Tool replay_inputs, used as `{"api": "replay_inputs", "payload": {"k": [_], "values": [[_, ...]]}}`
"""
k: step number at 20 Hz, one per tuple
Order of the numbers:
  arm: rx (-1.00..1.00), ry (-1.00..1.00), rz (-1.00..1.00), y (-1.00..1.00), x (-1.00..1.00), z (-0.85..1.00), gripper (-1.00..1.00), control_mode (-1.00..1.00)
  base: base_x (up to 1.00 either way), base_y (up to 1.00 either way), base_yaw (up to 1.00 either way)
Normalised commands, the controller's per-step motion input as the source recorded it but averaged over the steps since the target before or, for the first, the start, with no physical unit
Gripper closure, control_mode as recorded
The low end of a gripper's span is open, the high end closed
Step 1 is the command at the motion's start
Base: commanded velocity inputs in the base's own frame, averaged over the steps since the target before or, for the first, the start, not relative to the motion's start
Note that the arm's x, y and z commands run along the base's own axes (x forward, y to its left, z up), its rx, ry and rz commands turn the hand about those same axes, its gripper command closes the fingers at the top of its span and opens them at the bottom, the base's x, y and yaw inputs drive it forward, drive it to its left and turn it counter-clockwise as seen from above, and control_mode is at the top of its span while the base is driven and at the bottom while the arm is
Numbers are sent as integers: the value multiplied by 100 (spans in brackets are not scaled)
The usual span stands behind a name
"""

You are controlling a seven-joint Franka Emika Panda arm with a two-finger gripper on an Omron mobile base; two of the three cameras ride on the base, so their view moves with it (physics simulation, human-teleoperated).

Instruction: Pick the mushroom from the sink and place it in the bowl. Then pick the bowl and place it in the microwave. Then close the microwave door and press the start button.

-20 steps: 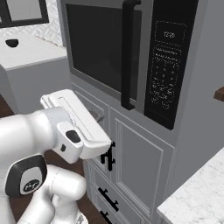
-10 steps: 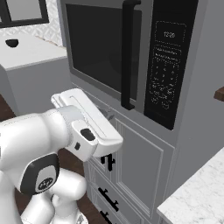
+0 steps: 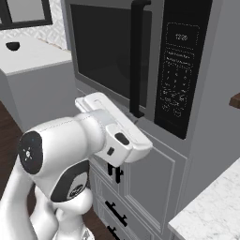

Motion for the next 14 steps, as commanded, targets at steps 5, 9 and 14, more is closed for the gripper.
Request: {"api": "replay_inputs", "payload": {"k": [5, 9, 14], "values": [[2, 0, 5, -30, 26, 0, 100, -100, 0, 0, 0], [0, 0, 4, -27, 23, -2, 100, -100, 0, 0, 0], [0, -2, 3, -31, 11, -15, 100, -100, 0, 0, 0]]}}
